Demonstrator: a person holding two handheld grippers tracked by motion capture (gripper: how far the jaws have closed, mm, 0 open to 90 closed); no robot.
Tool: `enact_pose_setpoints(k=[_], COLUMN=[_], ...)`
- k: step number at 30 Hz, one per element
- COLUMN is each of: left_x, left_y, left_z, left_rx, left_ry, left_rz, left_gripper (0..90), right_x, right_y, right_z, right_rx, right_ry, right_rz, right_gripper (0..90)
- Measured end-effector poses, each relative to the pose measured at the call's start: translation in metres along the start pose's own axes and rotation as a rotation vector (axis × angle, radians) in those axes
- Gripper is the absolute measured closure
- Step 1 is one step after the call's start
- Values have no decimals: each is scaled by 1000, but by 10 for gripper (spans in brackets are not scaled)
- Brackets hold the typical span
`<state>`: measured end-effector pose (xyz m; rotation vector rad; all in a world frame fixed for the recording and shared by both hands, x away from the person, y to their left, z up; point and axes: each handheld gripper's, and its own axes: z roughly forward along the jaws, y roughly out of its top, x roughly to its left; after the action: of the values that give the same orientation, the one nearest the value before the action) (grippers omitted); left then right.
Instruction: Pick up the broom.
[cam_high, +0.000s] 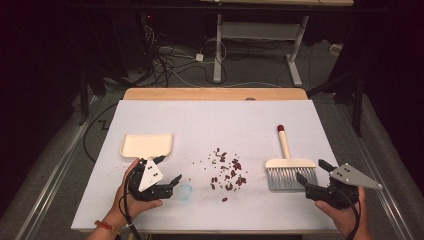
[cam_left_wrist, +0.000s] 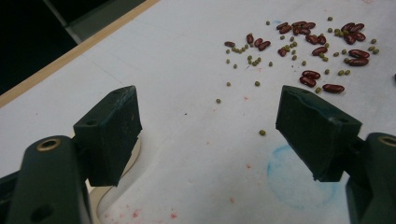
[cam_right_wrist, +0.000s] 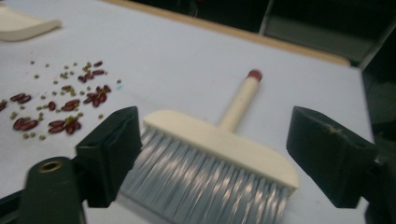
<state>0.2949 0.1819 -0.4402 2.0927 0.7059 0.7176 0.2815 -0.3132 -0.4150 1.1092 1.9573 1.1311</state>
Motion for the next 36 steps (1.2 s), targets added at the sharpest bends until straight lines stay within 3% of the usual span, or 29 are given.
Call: enact_pose_setpoints(k=[2,6,9,13,17,19,22,24,25,28,32,36], left_x=[-1,-1,-1,-1,-2,-4,-5,-5,-4,-3,-2,-4], left_y=[0,0,-1,-1,0,0,1,0,0,-1,-2,-3], left_z=[-1,-4,-4,-3,0,1,2,2,2,2,0,1], left_rx=[-7,-16,-14,-8,9,13,15,17,19,26,31,43], left_ry=[0,-4,-10,-8,-18,-20,-22,-22,-23,-22,-17,-19], left_rz=[5,0,0,-4,-8,-3,9,7,5,4,8,38], left_gripper=[214,212,212,212,212,212,212,212,212,212,212,212], right_x=[-2,-8,-15,-18,-22,-28,-37,-45,-48,-54,-55,-55], right_y=[0,5,13,26,37,41,50,54,56,58,55,56], right_z=[3,8,14,31,61,82,111,129,137,159,183,191], right_rx=[38,73,116,181,277,332,421,473,498,574,655,672], right_ry=[35,37,50,22,-13,4,-17,-6,-12,-52,-98,-107], right_rz=[5,34,69,77,86,116,124,163,184,186,180,191], right_gripper=[169,179,266,263,275,282,280,279,280,303,373,410])
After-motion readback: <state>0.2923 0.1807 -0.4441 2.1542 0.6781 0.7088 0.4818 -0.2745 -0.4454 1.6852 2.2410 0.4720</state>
